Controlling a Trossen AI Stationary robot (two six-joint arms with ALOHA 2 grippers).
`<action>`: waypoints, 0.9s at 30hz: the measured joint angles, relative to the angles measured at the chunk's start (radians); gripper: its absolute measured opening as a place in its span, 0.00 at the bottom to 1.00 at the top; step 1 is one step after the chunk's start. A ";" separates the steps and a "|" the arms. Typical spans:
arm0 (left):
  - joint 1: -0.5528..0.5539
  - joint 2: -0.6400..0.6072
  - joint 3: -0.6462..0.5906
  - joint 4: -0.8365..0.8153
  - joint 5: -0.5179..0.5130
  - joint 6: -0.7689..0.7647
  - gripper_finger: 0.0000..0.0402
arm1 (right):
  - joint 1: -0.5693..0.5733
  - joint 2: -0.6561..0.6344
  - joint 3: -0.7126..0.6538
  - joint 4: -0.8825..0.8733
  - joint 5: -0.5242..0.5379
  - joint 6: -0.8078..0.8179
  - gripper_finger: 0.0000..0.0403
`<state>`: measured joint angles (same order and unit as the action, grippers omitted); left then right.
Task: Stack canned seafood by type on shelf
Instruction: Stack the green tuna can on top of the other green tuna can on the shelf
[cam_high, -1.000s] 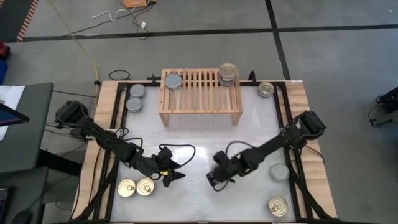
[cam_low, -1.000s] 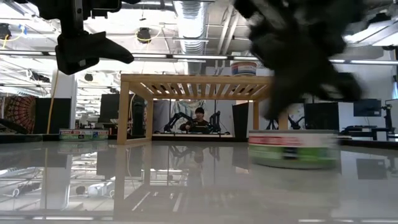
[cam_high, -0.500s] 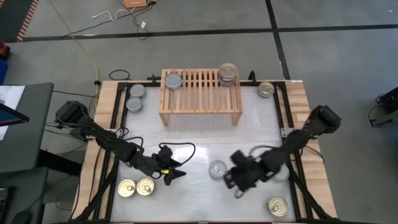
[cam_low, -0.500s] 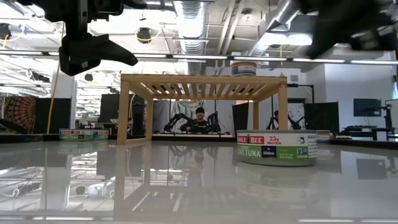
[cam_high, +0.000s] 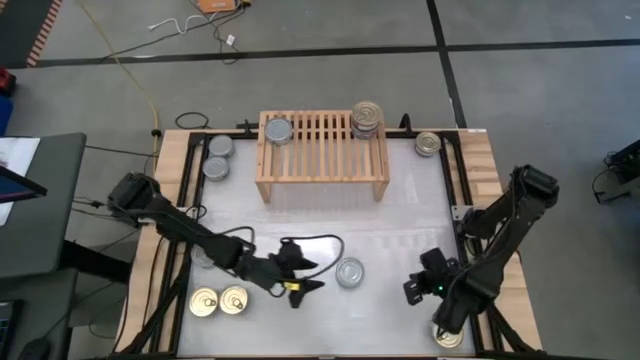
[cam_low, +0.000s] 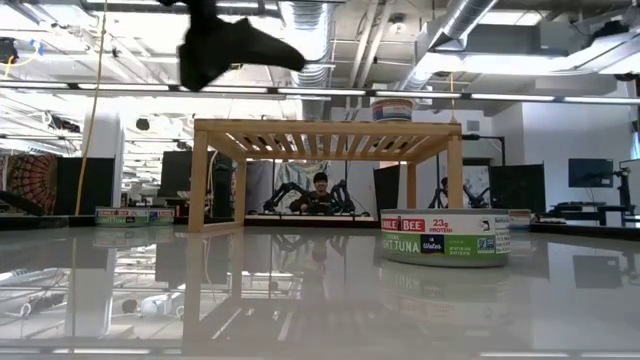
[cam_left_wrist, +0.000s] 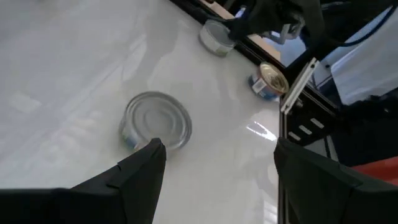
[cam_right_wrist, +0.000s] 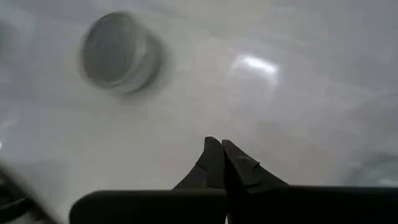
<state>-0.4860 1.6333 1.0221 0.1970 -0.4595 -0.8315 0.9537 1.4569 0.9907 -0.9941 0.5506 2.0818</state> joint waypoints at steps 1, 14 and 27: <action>0.009 0.026 0.029 0.006 0.014 0.001 0.72 | -0.001 -0.024 -0.034 0.068 0.001 -0.035 0.03; 0.068 0.232 0.246 -0.013 0.090 0.089 0.72 | -0.148 -0.357 -0.541 0.983 0.039 -0.600 0.06; 0.068 0.233 0.246 -0.022 0.088 0.064 0.72 | -0.262 -0.202 -0.556 1.169 0.030 -0.565 0.35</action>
<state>-0.4179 1.8664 1.2678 0.1754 -0.3714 -0.7677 0.6919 1.2552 0.4347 0.1748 0.5809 1.5165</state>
